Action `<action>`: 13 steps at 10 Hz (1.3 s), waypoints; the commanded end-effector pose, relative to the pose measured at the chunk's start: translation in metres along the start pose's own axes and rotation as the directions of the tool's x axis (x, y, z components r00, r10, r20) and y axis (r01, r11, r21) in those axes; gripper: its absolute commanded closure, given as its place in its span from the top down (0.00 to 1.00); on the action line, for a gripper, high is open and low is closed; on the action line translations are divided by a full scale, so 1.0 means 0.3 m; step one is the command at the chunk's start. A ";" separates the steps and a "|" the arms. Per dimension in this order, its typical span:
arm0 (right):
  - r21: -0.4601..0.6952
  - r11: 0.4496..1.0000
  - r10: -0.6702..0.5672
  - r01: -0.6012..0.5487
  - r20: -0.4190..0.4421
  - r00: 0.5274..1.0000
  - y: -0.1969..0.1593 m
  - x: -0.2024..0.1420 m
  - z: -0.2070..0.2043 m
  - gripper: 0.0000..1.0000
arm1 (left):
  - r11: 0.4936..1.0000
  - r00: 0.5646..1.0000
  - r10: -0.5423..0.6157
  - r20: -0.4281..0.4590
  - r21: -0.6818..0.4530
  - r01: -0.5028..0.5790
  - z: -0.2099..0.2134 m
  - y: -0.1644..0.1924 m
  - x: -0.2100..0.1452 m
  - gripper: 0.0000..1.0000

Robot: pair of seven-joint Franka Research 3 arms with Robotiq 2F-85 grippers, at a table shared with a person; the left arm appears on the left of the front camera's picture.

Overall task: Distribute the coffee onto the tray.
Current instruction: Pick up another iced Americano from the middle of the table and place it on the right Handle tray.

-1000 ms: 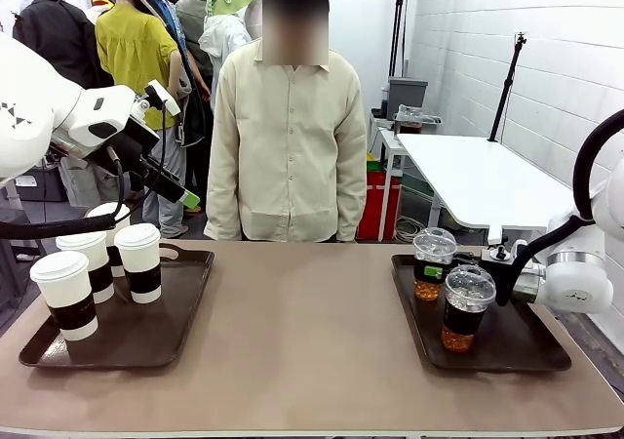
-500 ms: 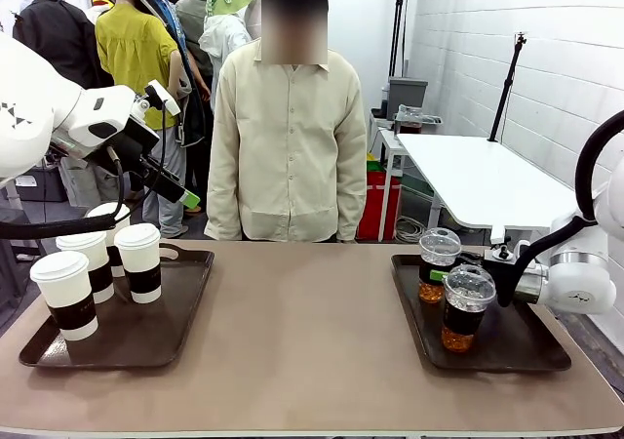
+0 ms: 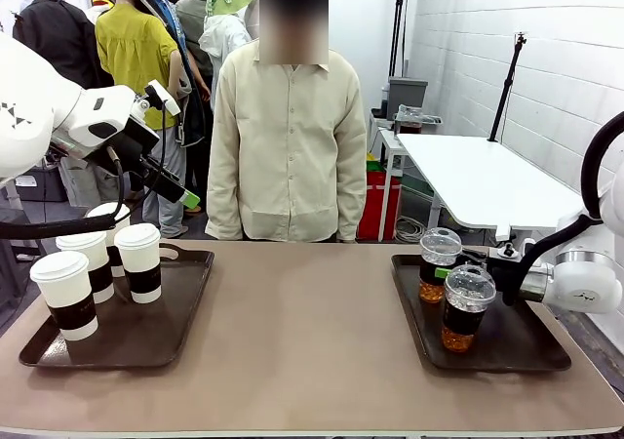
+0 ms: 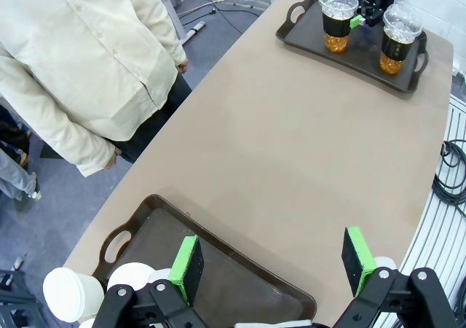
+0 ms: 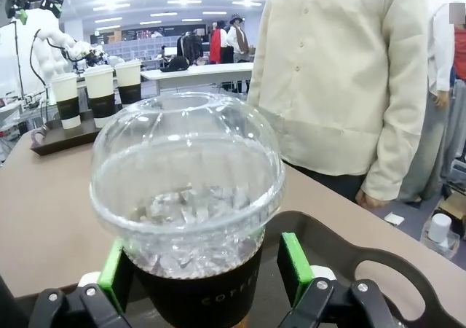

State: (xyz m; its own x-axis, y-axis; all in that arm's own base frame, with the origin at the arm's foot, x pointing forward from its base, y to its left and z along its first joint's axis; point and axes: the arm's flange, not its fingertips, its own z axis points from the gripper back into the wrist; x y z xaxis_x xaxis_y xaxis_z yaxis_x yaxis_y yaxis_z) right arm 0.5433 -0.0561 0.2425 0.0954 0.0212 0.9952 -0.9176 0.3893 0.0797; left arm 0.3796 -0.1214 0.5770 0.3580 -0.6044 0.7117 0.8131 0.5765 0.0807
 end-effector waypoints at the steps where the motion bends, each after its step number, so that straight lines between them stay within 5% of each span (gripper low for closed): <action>1: -0.040 0.999 -0.034 0.035 0.022 0.999 0.033 0.013 0.027 1.00 | 1.000 1.000 0.004 0.002 -0.005 -0.004 -0.002 0.002 -0.005 1.00; 13: -0.067 0.996 -0.050 0.050 -0.001 0.999 0.068 -0.004 0.125 1.00 | 1.000 1.000 0.004 0.002 -0.005 -0.004 -0.002 0.002 -0.005 1.00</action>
State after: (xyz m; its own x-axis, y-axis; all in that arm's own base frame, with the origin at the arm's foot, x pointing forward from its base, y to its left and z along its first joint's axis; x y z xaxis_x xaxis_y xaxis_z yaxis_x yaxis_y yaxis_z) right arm 0.5072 -0.0838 0.2439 0.1495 0.0009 0.9888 -0.8804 0.4552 0.1327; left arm 0.3796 -0.1215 0.5770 0.3579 -0.6045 0.7117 0.8131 0.5765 0.0807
